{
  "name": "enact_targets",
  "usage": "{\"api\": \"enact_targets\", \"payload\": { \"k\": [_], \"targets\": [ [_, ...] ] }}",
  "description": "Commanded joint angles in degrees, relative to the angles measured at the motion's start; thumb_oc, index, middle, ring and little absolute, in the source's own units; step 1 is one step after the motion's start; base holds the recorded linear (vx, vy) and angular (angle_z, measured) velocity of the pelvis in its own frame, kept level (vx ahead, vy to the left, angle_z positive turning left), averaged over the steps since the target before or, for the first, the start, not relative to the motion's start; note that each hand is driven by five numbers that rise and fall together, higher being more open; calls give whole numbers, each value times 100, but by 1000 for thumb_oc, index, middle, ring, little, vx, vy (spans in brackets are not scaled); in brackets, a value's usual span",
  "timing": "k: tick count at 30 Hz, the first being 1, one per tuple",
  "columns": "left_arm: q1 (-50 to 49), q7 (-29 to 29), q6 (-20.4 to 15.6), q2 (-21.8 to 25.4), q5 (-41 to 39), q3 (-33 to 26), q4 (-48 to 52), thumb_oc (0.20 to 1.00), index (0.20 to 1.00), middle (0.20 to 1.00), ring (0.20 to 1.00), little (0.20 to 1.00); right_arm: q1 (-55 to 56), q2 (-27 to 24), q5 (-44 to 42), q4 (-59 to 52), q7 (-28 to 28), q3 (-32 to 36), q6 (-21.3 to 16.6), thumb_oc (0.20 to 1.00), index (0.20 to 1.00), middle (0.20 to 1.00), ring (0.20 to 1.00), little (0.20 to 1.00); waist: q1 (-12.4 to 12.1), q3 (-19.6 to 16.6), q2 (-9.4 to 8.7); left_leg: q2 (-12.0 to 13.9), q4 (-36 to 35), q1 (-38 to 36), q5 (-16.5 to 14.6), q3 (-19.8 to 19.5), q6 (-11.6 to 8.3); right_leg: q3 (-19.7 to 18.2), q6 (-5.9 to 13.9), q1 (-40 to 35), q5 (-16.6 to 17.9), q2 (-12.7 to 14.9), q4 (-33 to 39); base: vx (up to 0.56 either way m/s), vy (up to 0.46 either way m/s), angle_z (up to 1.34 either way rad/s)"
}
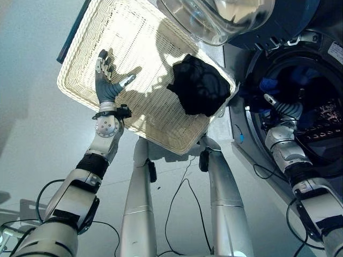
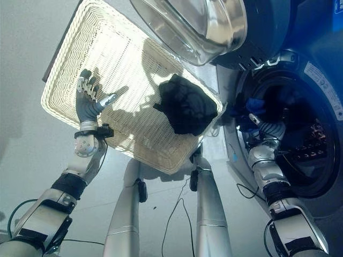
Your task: Put the clothes into the washing machine.
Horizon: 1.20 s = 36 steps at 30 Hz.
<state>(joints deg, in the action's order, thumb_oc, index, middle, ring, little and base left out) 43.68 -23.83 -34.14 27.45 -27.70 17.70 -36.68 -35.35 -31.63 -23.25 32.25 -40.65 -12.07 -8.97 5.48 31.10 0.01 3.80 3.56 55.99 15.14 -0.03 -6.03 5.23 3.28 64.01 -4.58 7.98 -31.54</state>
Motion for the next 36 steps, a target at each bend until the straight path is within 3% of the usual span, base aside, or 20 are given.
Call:
{"api": "enact_targets", "payload": {
  "k": [1, 8, 13, 15, 18, 26, 36],
  "targets": [
    [-13, -313, -214, -165, 578, -312, 194, 1000, 1000, 1000, 1000, 1000, 409, 5, 1016, -871, 174, -162, -408, 1000, 1000, 1000, 1000, 1000, -28, -130, -148, -182, 845, 4, -812, 386, -74, 99, 523, -509, 1508, -362, 1863, 6, 38, -4],
    [-273, -674, -103, -373, 883, -449, 296, 1000, 1000, 1000, 1000, 1000, 710, 252, 2609, -2149, 503, -596, -481, 1000, 1000, 1000, 1000, 1000, 35, -130, -107, -160, 848, 10, -749, 436, -80, 34, 514, -493, 1446, -380, 1803, 1, 46, 0],
    [-294, -695, -110, -415, 900, -474, 278, 1000, 1000, 1000, 1000, 1000, 653, 241, 2823, -2251, 505, -686, -520, 1000, 1000, 1000, 1000, 1000, 32, -130, -90, -155, 857, 15, -743, 439, -89, 25, 518, -490, 1431, -377, 1790, 0, 0, 0],
    [-280, -685, -145, -456, 825, -503, 160, 1000, 1000, 1000, 1000, 1000, 350, 29, 3713, -2509, 402, -955, -668, 1000, 1000, 1000, 1000, 1000, -10, -130, -42, -149, 863, 0, -716, 441, -101, 37, 533, -532, 1400, -356, 1779, -4, 16, -1],
    [-217, -674, -132, -480, 782, -512, 126, 1000, 1000, 1000, 1000, 1000, 65, -136, 4226, -2609, 348, -1108, -782, 1000, 1000, 1000, 1000, 1000, -51, -130, -28, -154, 898, 25, -716, 418, -101, 58, 545, -529, 1390, -340, 1761, 0, 0, 0],
    [-47, -586, -99, -444, 514, -526, 24, 1000, 1000, 1000, 1000, 1000, -508, -299, 4473, -2699, 319, -1439, -1075, 1000, 1000, 1000, 1000, 1000, -157, -130, -19, -192, 956, 43, -731, 347, -111, 133, 567, -550, 1370, -302, 1738, 0, -26, 2],
    [159, -436, -44, -370, 339, -443, -66, 1000, 1000, 1000, 1000, 1000, -988, -452, 4552, -2454, 800, -1978, -736, 1000, 1000, 1000, 1000, 1000, -247, -130, -8, -232, 1027, 75, -741, 290, -104, 204, 558, -539, 1336, -270, 1665, 6, -4, 3]
  ]
}}
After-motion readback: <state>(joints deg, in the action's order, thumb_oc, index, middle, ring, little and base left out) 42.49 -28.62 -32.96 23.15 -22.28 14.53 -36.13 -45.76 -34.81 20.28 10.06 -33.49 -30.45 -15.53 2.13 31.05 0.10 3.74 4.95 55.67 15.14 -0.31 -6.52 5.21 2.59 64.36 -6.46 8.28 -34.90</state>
